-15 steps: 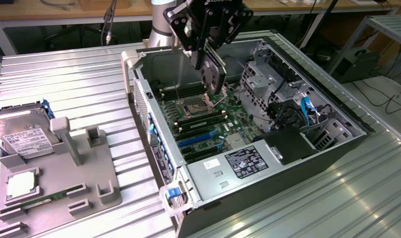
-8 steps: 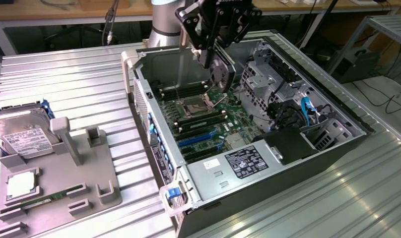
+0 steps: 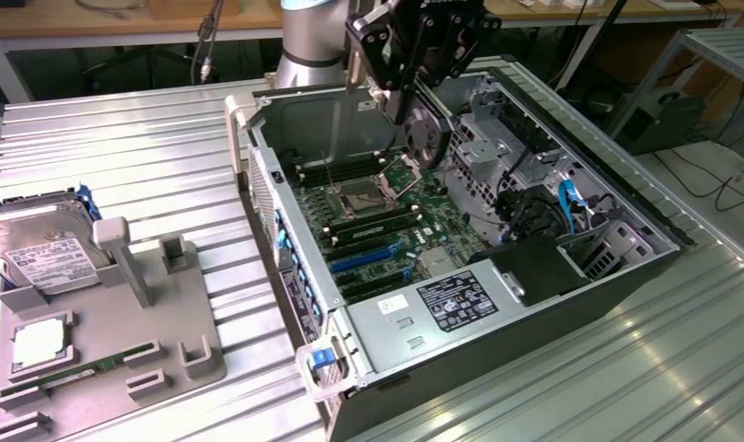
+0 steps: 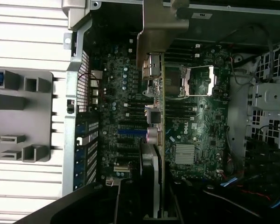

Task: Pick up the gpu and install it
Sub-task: 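Pick up the gpu and move the gpu toward the slot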

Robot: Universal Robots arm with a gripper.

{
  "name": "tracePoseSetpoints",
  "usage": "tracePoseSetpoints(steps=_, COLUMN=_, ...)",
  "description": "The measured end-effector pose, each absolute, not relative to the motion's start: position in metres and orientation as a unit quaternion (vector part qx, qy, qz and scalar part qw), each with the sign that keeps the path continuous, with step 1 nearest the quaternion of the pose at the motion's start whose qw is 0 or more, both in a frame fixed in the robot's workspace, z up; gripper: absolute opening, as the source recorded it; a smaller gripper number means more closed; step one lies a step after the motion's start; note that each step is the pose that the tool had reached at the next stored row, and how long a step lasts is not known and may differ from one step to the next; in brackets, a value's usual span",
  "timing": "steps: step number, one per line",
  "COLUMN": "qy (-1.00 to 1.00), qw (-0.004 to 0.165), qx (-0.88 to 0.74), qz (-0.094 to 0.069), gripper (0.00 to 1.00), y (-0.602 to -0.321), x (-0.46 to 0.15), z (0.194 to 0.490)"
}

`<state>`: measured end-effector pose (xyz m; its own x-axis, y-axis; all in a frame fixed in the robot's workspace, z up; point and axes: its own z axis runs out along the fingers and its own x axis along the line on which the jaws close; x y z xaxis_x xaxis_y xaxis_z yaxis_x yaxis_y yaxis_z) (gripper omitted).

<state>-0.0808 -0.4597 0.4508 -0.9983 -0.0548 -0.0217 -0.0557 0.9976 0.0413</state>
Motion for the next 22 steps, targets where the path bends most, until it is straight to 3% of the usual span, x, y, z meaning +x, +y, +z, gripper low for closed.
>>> tracePoseSetpoints(steps=22, qy=0.999, qw=0.01, qx=-0.025, qz=0.021, gripper=0.28, y=-0.46, x=-0.044, z=0.451)
